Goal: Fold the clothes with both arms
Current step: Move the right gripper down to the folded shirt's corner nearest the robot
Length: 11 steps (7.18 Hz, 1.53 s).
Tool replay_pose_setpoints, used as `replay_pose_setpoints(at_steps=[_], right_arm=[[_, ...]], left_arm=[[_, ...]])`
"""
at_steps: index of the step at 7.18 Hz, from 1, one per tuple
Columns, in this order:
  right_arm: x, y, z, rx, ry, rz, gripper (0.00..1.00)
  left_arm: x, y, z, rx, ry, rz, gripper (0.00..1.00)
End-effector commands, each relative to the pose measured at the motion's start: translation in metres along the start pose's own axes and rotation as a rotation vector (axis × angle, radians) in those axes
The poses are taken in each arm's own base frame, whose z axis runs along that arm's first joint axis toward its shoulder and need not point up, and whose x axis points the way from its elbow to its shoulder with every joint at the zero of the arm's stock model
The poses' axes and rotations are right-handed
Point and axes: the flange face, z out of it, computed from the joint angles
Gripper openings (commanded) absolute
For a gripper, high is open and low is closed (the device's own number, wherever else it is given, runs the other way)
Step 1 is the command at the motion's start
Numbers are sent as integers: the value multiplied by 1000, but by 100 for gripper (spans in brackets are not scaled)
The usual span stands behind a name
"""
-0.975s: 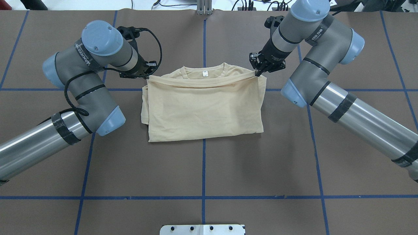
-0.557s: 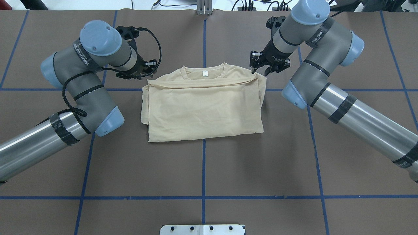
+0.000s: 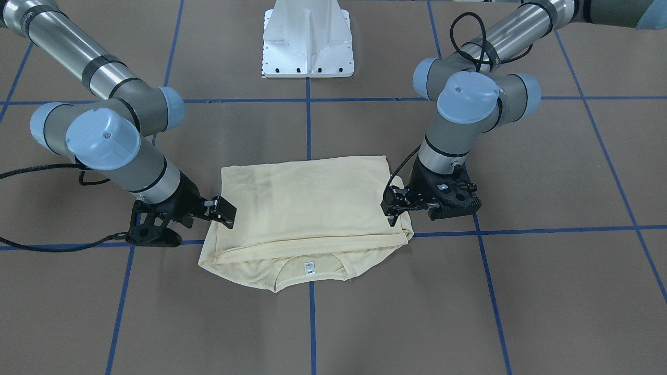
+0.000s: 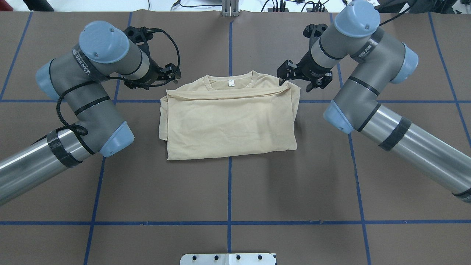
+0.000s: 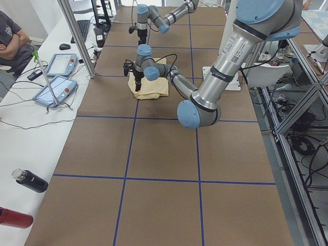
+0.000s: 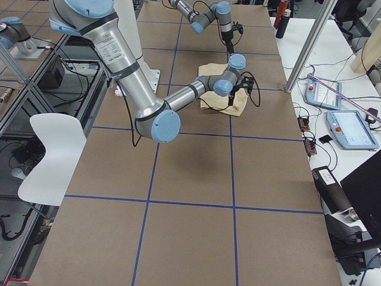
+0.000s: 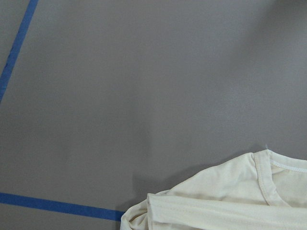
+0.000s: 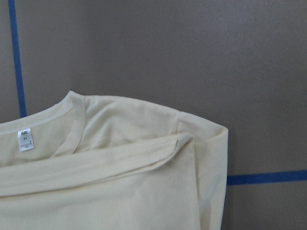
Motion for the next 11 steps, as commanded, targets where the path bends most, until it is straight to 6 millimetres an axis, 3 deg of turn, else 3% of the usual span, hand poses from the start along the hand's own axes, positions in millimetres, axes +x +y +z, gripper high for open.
replay_pose_setpoints(at_steps=[1, 3, 5, 7, 8, 10, 11], right_arm=[[14, 65, 19, -28, 13, 39, 99], [28, 99, 51, -68, 59, 51, 98], [25, 115, 63, -78, 72, 36, 95], [22, 121, 66, -86, 73, 29, 76], [21, 122, 66, -87, 72, 27, 59], [20, 128, 69, -96, 74, 22, 40], [17, 129, 65, -93, 65, 17, 22]], left_arm=[[7, 2, -18, 13, 32, 6, 100], [4, 8, -32, 19, 53, 13, 100], [5, 9, -33, 18, 55, 15, 100], [5, 9, -33, 18, 55, 15, 100], [4, 9, -32, 18, 53, 14, 100], [4, 9, -32, 18, 53, 14, 100], [4, 9, -31, 18, 52, 14, 100]])
